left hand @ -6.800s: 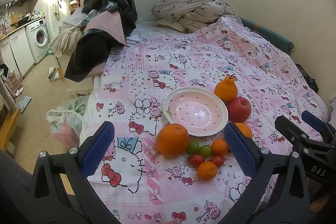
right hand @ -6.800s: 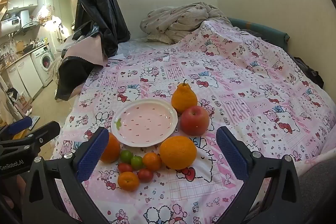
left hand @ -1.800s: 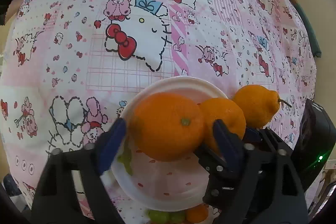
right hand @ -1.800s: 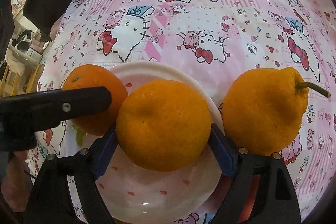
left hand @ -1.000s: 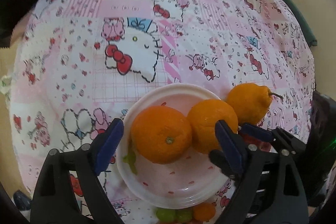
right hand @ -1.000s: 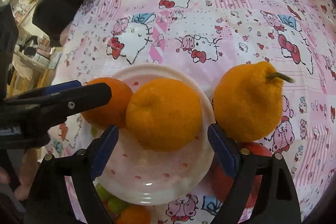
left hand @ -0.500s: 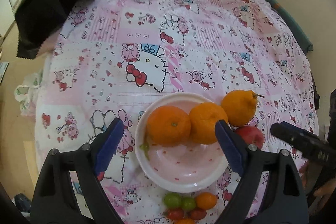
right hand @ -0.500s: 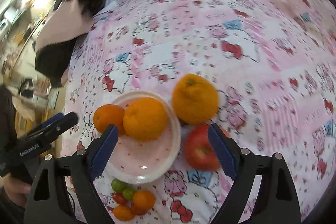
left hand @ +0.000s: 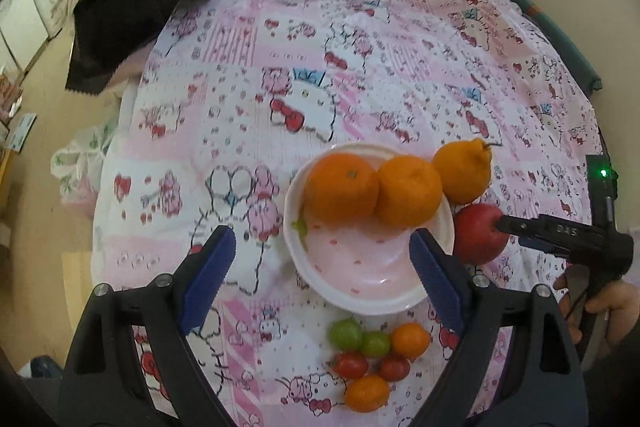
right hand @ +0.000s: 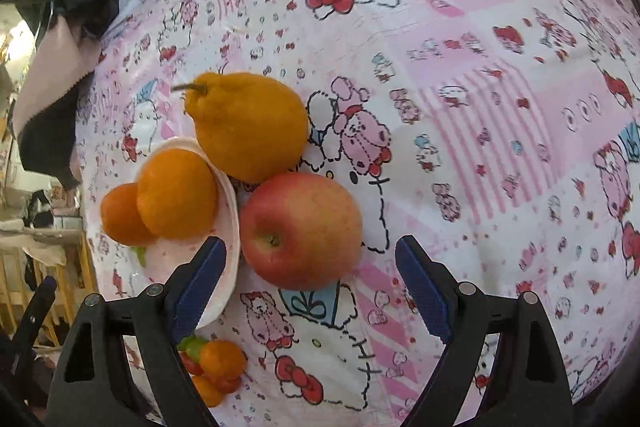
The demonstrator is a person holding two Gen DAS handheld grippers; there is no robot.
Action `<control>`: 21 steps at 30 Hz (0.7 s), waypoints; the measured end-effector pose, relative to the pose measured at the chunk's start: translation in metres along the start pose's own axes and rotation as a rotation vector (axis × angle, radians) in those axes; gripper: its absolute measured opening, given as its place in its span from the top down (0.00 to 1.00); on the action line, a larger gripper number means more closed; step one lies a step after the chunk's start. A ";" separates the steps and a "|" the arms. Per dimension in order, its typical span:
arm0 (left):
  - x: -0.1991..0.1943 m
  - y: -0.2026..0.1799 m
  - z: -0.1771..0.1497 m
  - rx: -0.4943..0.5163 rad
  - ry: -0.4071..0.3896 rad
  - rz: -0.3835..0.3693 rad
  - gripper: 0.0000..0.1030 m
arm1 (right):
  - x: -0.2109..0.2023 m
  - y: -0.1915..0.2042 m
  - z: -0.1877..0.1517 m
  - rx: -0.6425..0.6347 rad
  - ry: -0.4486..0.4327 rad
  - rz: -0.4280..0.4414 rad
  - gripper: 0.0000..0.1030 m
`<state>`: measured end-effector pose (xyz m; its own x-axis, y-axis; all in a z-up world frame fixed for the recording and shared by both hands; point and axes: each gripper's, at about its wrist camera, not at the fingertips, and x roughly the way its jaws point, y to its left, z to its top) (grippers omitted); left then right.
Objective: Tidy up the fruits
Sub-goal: 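Grasp the red apple beside the plate with the right tool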
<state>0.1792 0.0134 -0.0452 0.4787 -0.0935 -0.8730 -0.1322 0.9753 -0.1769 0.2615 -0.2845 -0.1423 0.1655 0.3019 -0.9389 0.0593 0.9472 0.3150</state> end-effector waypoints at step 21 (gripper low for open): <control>0.033 0.006 -0.008 -0.102 0.156 -0.042 0.16 | 0.067 0.029 0.001 -0.125 0.064 -0.161 0.16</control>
<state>0.1870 0.0142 -0.0784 0.3461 -0.1709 -0.9225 -0.2062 0.9454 -0.2525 0.2755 -0.2366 -0.1962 0.1002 0.1477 -0.9839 -0.0434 0.9886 0.1440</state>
